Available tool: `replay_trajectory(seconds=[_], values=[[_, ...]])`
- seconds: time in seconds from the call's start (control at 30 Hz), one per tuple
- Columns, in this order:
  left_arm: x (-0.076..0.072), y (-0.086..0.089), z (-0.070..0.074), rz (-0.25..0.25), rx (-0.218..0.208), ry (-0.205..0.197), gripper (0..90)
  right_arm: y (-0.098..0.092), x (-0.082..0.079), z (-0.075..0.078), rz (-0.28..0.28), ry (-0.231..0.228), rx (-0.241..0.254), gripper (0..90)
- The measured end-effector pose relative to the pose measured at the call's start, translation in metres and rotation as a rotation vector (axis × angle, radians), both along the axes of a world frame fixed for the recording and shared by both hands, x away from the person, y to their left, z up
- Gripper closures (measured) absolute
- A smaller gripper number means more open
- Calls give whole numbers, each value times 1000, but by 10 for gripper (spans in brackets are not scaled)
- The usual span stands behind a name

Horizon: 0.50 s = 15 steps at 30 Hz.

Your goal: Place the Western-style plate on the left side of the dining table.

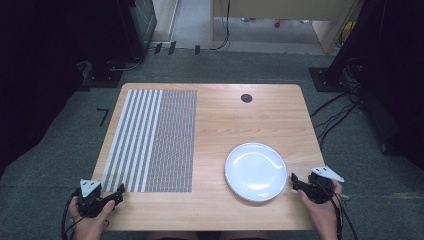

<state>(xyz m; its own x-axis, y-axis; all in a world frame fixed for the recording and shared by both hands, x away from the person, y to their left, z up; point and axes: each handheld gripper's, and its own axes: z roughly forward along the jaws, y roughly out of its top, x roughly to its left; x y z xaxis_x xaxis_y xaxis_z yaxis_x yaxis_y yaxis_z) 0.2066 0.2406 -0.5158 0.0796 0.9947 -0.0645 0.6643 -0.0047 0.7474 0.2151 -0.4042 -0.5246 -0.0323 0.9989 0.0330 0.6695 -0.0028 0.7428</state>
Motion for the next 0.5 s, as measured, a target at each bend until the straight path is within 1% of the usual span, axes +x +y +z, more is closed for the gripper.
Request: replay_trajectory(seconds=[0.13, 0.17, 0.2, 0.3, 0.37, 0.4, 0.43, 0.47, 0.5], values=[[2, -1, 1, -1, -3, 9, 165, 0, 0, 0, 0, 0, 1, 210], [2, -1, 1, 1, 0, 9, 165, 0, 0, 0, 9, 2, 1, 184], [3, -2, 2, 2, 0, 6, 164, 1, 1, -1, 43, 16, -1, 125], [4, -7, 6, 3, 5, -2, 160, 1, 2, -1, 42, 15, 0, 123], [6, -12, 10, 6, -2, -16, 160, -1, 2, 0, 34, 9, 29, 123], [7, -19, 14, 3, -17, -25, 160, -5, 1, 0, 30, 1, 65, 132], [7, -19, 14, 3, -17, -25, 160, -7, 0, 0, 27, -4, 86, 135], [8, -23, 16, -3, -35, -28, 160, -8, 0, 0, 27, -8, 99, 135], [8, -32, 22, -27, -44, -39, 160, -8, 0, 0, 28, -8, 99, 135]])
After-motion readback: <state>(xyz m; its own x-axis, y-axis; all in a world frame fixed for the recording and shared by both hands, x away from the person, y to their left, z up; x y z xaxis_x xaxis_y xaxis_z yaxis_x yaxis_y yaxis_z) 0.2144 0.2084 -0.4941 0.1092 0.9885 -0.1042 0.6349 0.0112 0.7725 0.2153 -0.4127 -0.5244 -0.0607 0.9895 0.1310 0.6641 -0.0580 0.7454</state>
